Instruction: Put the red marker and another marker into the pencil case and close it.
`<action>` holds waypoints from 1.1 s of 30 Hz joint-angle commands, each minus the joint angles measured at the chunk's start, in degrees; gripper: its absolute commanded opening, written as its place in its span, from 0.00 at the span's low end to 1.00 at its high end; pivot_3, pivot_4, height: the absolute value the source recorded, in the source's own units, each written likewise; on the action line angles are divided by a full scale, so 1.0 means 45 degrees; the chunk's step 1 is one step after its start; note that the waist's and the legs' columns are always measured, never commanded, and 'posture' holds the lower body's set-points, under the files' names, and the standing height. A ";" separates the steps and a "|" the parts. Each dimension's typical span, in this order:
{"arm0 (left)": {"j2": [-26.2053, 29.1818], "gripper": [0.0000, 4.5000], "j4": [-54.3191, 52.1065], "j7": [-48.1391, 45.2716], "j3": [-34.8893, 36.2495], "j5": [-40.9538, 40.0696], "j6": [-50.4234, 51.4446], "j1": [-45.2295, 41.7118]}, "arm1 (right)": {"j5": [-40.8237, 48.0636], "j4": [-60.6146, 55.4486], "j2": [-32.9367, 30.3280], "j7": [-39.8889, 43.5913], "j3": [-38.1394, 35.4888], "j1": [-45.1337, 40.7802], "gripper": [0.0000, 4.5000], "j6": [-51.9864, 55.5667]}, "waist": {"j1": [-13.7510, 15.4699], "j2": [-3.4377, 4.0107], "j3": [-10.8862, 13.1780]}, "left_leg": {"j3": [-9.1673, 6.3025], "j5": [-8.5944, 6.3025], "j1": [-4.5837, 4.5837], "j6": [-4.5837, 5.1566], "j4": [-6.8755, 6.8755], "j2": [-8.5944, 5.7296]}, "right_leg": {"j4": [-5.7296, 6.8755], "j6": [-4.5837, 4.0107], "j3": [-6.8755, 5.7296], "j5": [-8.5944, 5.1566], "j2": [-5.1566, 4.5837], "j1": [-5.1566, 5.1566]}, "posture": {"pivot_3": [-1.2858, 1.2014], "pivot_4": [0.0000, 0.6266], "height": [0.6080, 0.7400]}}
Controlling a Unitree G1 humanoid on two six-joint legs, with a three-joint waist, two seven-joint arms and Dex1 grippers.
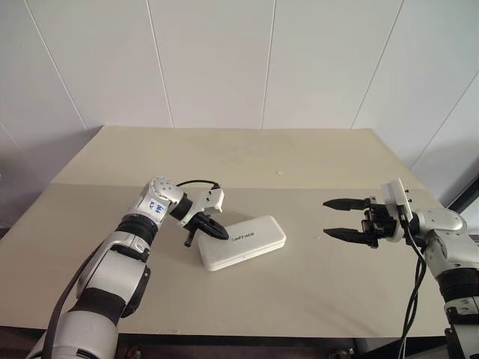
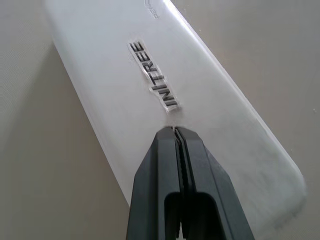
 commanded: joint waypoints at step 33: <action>0.4234 0.99 -0.7708 -0.1145 0.6181 -0.6988 -0.0927 0.7647 | 0.0268 -0.3200 -0.0363 -0.0165 -0.1882 0.2017 1.00 0.1131 | 0.0004 0.0019 0.0014 | 0.0009 0.0001 -0.0005 -0.0006 -0.0016 0.0013 | 0.0000 -0.0025 0.0004 -0.0006 0.0000 -0.0026 | 0.52 0.24 1.00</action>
